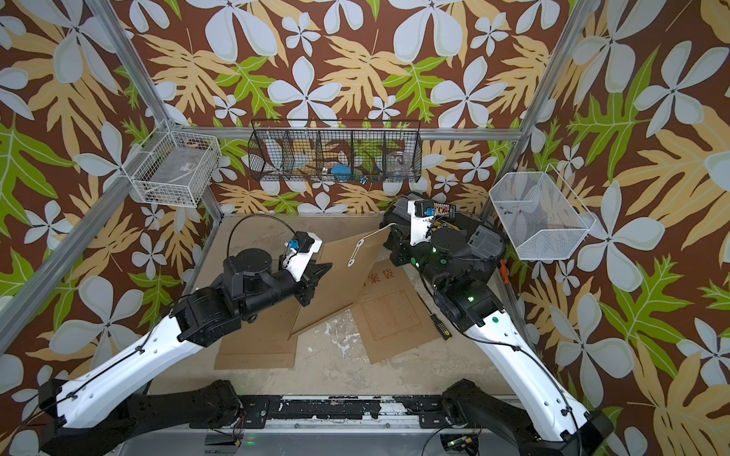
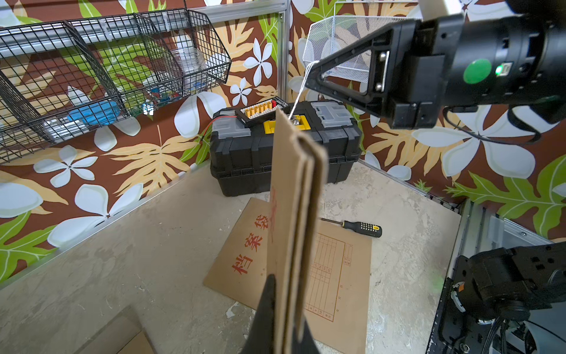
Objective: Open the file bag
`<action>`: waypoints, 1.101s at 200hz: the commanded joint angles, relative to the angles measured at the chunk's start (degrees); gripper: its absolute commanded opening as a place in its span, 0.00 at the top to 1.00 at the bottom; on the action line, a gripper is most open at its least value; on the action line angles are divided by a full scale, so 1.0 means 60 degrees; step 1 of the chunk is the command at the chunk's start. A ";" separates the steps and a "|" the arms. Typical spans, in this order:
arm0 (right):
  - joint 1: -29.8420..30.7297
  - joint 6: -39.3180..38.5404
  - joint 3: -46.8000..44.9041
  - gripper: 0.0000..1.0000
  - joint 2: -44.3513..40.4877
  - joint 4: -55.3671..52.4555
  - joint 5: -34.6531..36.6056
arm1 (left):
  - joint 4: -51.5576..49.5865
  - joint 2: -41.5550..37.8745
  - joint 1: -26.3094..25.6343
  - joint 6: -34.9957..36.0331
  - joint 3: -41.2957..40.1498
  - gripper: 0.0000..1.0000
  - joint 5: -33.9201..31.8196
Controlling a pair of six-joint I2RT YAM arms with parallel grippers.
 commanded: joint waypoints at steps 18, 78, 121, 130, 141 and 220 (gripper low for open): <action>-0.0164 0.0090 -0.0192 1.00 -0.0145 -0.0093 -0.0409 | 0.0291 0.0142 -0.0017 -0.0238 0.0161 1.00 0.0389; -0.0197 -0.0472 -0.0186 1.00 -0.0366 -0.0855 -0.0148 | 0.0807 0.0517 0.0055 -0.0495 0.0204 1.00 0.1028; -0.0213 -0.0620 -0.0427 1.00 -0.0399 -0.0697 -0.0263 | 0.0950 0.0554 0.0528 -0.0842 0.0208 1.00 0.2029; -0.0225 -0.0654 -0.0491 1.00 -0.0371 -0.0602 -0.0367 | 0.0999 0.0512 0.0622 -0.0940 0.0183 1.00 0.2178; -0.0219 -0.0669 -0.0510 1.00 -0.0355 -0.0543 -0.0483 | 0.1066 0.0422 0.0734 -0.1086 0.0156 1.00 0.2338; -0.0215 -0.0928 -0.0627 1.00 -0.0279 -0.0505 -0.0612 | 0.1555 0.0019 0.1689 -0.1714 -0.0139 1.00 0.3927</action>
